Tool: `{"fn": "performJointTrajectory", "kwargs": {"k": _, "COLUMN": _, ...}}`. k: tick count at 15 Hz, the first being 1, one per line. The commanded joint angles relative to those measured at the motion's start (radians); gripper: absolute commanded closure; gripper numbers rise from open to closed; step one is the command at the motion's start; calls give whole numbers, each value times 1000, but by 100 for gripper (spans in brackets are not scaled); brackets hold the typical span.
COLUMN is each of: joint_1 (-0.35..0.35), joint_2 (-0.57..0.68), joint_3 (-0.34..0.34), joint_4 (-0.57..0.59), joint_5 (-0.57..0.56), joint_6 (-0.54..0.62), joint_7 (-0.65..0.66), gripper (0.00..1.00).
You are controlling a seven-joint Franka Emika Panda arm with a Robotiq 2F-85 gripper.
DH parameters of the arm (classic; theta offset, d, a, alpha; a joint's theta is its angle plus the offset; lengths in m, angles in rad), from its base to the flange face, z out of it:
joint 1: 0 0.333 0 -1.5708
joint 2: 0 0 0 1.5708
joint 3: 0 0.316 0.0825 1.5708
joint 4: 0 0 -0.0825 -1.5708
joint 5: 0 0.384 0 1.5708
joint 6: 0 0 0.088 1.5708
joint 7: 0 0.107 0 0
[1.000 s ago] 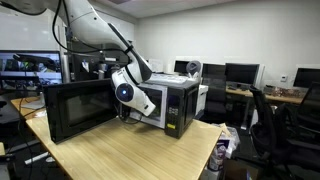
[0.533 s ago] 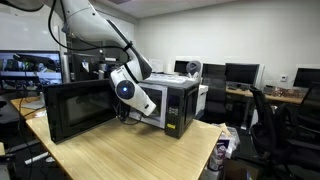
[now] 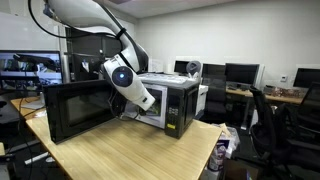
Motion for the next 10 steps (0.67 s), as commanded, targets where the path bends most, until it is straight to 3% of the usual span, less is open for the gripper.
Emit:
{"fn": "performJointTrajectory", "kwargs": {"k": 1, "joint_1": -19, "joint_2": -124, "joint_3": 0, "joint_4": -105, "joint_5": -160, "joint_6": 41, "joint_7": 107, "gripper": 0}}
{"fn": "performJointTrajectory", "kwargs": {"k": 6, "joint_1": -66, "joint_2": -322, "joint_3": -31, "joint_4": -243, "joint_5": -613, "joint_6": 14, "joint_7": 296, "gripper": 0}}
{"fn": "performJointTrajectory", "kwargs": {"k": 9, "joint_1": -122, "joint_2": -463, "joint_3": -32, "joint_4": -258, "joint_5": -882, "joint_6": -66, "joint_7": 389, "gripper": 0}}
{"fn": "performJointTrajectory", "kwargs": {"k": 10, "joint_1": -134, "joint_2": -500, "joint_3": -32, "joint_4": -251, "joint_5": -927, "joint_6": -104, "joint_7": 392, "gripper": 0}}
